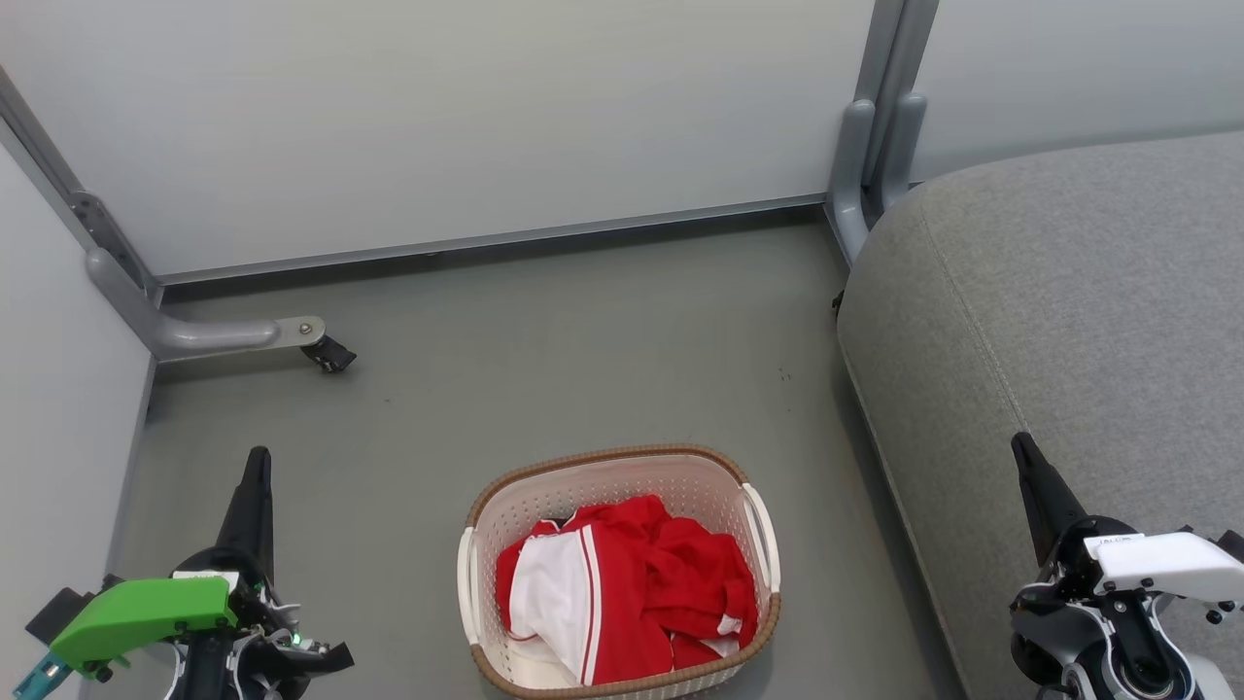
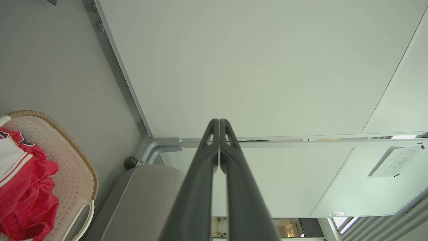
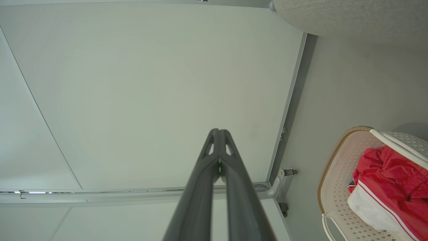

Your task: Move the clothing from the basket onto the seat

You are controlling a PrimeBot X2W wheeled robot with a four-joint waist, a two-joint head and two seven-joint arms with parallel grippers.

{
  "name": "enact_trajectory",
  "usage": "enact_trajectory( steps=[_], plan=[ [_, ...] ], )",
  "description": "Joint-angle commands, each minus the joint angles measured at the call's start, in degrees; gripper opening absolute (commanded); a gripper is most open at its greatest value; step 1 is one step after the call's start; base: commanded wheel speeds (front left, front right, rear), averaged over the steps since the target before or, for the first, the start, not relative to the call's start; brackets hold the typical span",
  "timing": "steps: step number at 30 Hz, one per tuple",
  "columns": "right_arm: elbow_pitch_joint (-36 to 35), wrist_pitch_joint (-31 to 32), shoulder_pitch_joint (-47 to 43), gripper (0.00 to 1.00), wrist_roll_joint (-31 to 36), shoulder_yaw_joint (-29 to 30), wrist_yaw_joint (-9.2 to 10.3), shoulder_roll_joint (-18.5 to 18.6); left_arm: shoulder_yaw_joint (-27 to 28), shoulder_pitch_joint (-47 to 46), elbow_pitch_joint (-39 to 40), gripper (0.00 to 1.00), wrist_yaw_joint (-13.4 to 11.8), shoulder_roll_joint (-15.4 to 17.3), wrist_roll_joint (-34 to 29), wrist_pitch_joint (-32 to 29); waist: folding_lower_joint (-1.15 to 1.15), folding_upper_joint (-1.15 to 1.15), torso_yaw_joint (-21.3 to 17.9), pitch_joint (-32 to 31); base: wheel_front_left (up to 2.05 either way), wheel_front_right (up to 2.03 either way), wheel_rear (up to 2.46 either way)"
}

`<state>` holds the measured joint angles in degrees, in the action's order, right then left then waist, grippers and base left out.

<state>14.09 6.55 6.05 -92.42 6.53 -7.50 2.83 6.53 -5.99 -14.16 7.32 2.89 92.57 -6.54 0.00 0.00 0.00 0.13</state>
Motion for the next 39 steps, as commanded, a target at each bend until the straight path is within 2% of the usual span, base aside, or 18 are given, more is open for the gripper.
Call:
enact_trajectory(
  steps=[1,17,18,27,39],
  plan=[
    [0.1,0.1,0.7,0.00,0.1,0.1,0.02,0.2,0.1,-0.9,0.0,0.00,0.3,0.0,-0.4,-0.2,0.00,0.00,0.0,0.0,0.00,0.00,0.00],
    [0.1,0.1,0.7,0.00,0.1,0.1,0.02,0.2,0.1,-0.9,0.0,0.00,0.3,0.0,-0.4,-0.2,0.00,0.00,0.0,0.0,0.00,0.00,0.00],
    [0.2,0.0,-0.1,1.00,0.0,0.0,0.00,-0.1,0.0,0.1,-0.3,1.00,0.0,0.0,0.0,0.0,0.00,0.00,0.0,0.0,0.00,0.00,0.00],
    [1.2,-2.0,-1.5,1.00,2.0,-2.1,0.01,-0.4,-1.4,1.7,-0.8,1.00,-0.1,-0.3,-2.4,2.0,0.00,0.00,0.0,0.0,0.00,0.00,0.00],
    [-0.2,-5.2,-2.5,1.00,14.9,-2.2,0.01,-0.3,-1.5,3.1,1.2,1.00,-0.1,-0.2,-14.3,5.2,0.00,0.00,-0.1,-0.1,0.00,0.00,0.00]
  ],
)
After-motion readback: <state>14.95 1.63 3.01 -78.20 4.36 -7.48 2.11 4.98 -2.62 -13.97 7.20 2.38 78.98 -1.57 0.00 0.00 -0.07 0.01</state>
